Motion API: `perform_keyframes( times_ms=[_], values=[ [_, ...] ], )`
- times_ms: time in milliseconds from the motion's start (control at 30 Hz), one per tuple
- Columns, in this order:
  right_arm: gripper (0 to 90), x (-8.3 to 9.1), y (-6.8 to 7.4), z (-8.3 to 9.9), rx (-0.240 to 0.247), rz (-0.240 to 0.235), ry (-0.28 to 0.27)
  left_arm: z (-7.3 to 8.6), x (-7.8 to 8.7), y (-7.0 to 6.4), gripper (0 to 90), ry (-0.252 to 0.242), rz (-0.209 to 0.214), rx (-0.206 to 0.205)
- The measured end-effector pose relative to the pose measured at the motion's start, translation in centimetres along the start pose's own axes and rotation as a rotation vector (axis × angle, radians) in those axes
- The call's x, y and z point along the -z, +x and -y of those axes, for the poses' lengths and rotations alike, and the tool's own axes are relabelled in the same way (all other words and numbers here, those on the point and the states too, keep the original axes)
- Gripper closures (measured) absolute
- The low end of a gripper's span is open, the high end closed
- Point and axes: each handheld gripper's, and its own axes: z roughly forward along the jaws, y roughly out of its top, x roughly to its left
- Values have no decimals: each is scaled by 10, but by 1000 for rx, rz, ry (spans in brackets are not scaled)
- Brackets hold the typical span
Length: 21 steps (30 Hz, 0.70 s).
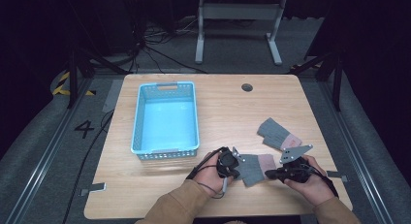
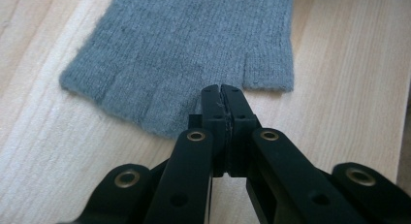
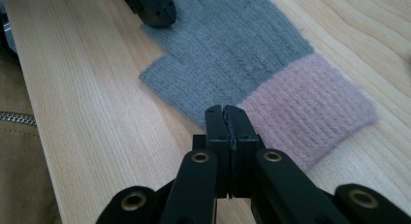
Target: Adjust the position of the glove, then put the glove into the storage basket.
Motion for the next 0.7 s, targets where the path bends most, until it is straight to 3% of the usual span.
perform_keyframes(
  times_ms=[133, 467, 700],
  values=[
    [900, 1, -1, 0, -1, 0, -7, 0, 1, 0, 854, -23, 8, 13],
    [868, 5, -4, 1, -12, 9, -45, -2, 18, 0, 650, -100, 5, 30],
    [808, 6, -6, 1, -19, 16, -63, -1, 32, 2, 606, -134, 5, 45]
  ],
)
